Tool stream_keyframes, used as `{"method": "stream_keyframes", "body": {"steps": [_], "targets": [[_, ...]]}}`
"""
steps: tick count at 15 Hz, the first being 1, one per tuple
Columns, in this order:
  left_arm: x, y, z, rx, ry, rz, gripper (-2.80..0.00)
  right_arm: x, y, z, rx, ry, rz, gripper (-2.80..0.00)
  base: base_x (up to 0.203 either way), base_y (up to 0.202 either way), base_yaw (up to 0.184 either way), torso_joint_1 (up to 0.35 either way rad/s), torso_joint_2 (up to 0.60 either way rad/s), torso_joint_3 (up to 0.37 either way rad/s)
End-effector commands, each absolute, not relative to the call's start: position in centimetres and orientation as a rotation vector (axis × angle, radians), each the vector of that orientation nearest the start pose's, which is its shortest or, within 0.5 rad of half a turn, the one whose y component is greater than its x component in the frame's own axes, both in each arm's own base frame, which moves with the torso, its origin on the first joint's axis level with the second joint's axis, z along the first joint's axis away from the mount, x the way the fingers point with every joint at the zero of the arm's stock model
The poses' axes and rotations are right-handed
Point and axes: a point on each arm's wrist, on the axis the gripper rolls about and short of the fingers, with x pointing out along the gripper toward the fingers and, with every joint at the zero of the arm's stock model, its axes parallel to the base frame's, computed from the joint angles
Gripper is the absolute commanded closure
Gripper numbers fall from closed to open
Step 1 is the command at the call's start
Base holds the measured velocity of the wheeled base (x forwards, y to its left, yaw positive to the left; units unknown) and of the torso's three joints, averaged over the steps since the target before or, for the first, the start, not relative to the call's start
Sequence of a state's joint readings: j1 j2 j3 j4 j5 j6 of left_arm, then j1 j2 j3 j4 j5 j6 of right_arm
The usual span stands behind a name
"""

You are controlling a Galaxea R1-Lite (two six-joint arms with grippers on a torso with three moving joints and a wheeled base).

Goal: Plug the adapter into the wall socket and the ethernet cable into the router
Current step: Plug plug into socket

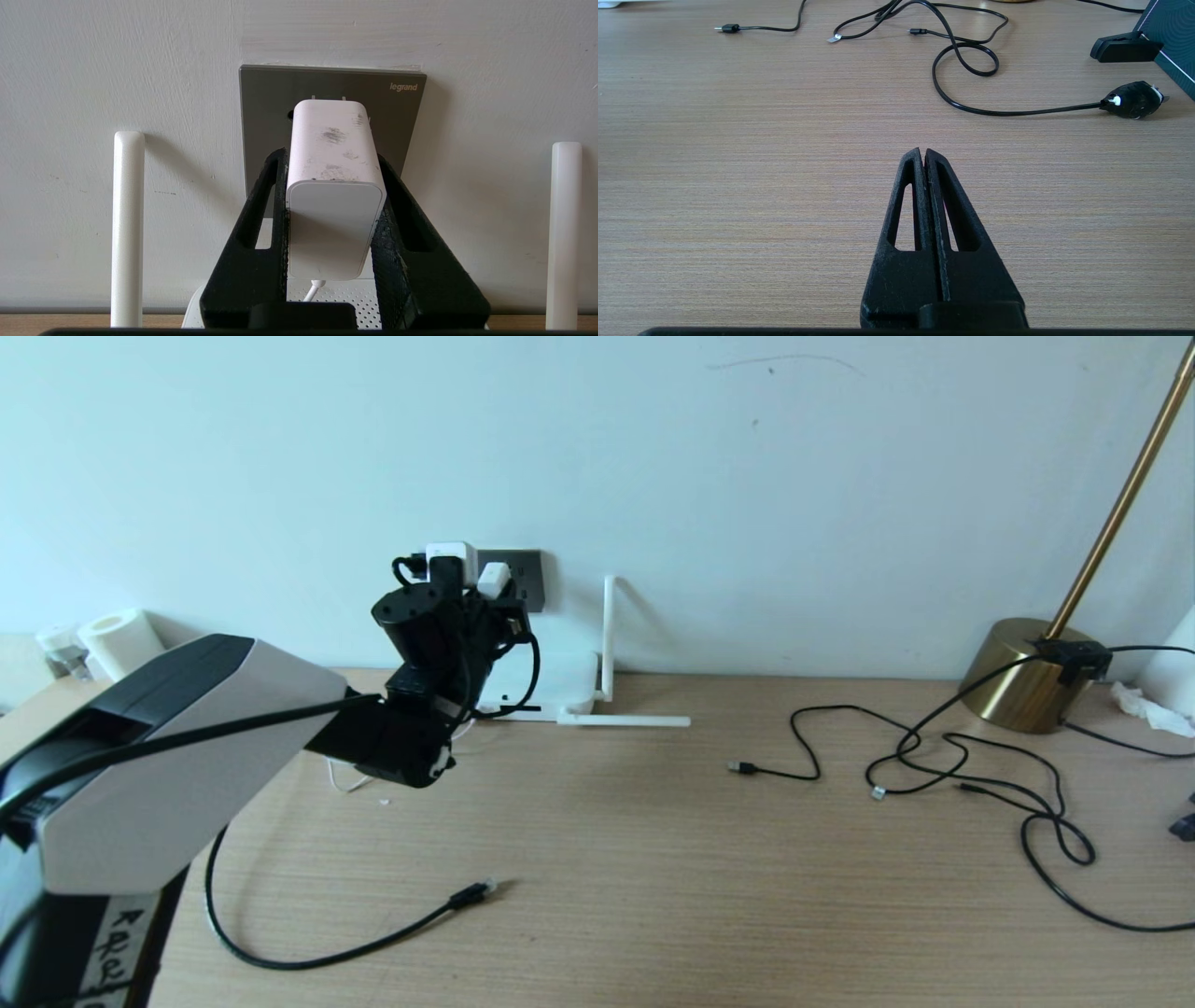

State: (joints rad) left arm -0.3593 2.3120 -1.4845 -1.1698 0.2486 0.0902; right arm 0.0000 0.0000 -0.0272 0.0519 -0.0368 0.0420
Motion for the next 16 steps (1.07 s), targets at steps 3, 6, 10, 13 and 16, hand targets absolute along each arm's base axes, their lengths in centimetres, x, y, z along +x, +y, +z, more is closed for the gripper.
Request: {"method": "stream_keyframes", "body": {"steps": [3,6,10,13,16], "targets": [[44.42,-15.84,17.87,-0.014,-0.337,-0.088,0.0,-2.51,-0.08,7.77,0.042,0.022,-0.037,0.0,0.0,0.0,0.0,0.0,0.0,0.0],[44.2,-15.76,17.52,-0.009,-0.322,-0.09,0.0,-2.51,-0.08,7.77,0.041,0.022,-0.037,0.0,0.0,0.0,0.0,0.0,0.0,0.0],[44.03,-15.78,17.35,-0.006,-0.314,-0.094,0.0,-2.5,-0.08,7.78,0.041,0.024,-0.037,0.0,0.0,0.0,0.0,0.0,0.0,0.0],[44.14,-15.9,17.27,-0.005,-0.31,-0.099,0.0,-2.5,-0.08,7.78,0.041,0.024,-0.037,0.0,0.0,0.0,0.0,0.0,0.0,0.0],[44.41,-16.0,17.38,-0.005,-0.311,-0.099,0.0,-2.51,-0.08,7.77,0.041,0.022,-0.037,0.0,0.0,0.0,0.0,0.0,0.0,0.0]]}}
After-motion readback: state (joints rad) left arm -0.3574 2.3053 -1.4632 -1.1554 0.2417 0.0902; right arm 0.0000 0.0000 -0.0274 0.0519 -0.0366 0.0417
